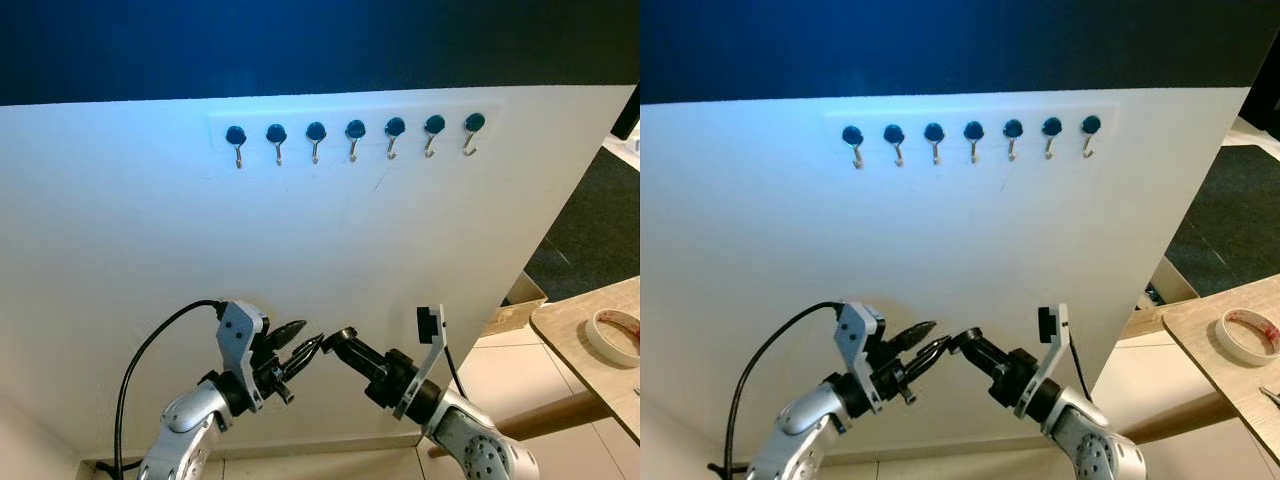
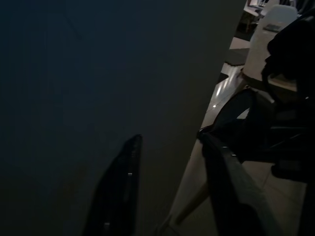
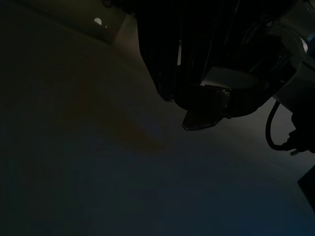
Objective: Hang keys on a hook
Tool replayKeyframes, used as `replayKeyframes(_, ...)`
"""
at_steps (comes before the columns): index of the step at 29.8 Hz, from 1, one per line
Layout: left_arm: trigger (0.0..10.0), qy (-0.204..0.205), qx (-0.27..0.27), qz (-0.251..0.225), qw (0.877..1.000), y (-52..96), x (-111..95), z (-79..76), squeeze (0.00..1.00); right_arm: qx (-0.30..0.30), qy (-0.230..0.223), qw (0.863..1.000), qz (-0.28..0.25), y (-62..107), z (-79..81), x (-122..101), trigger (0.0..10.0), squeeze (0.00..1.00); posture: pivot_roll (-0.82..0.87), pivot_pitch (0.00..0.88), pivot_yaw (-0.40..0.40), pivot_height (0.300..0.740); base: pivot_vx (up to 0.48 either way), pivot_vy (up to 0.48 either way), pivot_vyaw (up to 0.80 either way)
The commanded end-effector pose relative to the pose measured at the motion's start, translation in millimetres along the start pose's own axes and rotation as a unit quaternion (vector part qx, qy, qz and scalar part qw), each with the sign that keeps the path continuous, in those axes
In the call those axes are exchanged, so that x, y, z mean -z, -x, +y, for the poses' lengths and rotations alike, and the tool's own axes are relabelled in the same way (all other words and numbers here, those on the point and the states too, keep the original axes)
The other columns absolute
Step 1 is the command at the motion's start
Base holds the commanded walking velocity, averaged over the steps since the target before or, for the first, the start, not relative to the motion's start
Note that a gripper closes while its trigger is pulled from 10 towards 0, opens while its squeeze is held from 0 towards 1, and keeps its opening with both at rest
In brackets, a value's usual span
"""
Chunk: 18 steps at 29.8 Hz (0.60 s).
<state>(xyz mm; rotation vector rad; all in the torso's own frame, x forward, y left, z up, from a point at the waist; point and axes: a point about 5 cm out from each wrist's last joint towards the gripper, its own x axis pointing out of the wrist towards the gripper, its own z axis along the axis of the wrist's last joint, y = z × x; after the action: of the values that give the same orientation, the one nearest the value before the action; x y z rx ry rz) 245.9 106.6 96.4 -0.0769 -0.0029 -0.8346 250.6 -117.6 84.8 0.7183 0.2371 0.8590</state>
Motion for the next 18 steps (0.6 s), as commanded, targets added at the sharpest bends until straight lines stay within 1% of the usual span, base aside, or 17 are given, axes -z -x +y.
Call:
replayKeyframes(1,10.0,-0.010,0.024,0.018,0.999,-1.2,5.4,-7.2,0.00,-0.015,0.001,1.000,-0.007,-4.7,5.6,-3.1,10.0,0.00,0.03,0.050,0.003,0.740,0.000,0.000,0.00)
replayKeyframes(4,10.0,-0.016,0.030,0.025,0.999,-0.9,7.6,-8.8,0.00,-0.021,-0.001,1.000,-0.006,-5.8,7.7,-2.6,10.0,0.00,0.03,0.049,0.002,0.740,0.000,0.000,0.00)
replayKeyframes(7,10.0,-0.020,0.031,0.034,0.999,1.6,11.9,-10.1,0.00,-0.027,-0.009,0.999,-0.019,-6.7,10.2,-5.9,10.0,0.00,0.03,0.049,0.002,0.740,0.000,0.000,0.00)
replayKeyframes(11,10.0,-0.018,0.032,0.037,0.999,3.5,13.6,-10.4,0.00,-0.022,-0.007,0.999,-0.025,-6.4,8.5,-8.5,10.0,0.00,0.03,0.049,0.003,0.740,0.000,0.000,0.00)
replayKeyframes(14,10.0,-0.021,0.029,0.044,0.998,5.3,16.2,-9.4,0.00,-0.024,-0.016,0.999,-0.037,-5.7,7.9,-12.1,10.0,0.00,0.03,0.049,0.002,0.740,0.000,0.000,0.00)
replayKeyframes(16,10.0,-0.023,0.015,0.047,0.999,6.8,18.2,-5.3,0.00,-0.025,-0.021,0.998,-0.045,-5.0,7.8,-15.1,10.0,0.00,0.04,0.049,0.001,0.740,0.000,0.000,0.00)
replayKeyframes(18,10.0,-0.022,-0.015,0.045,0.999,8.6,19.9,1.9,0.00,-0.027,-0.024,0.998,-0.050,-3.9,7.9,-17.3,10.0,0.00,0.03,0.050,0.002,0.740,0.000,0.000,0.00)
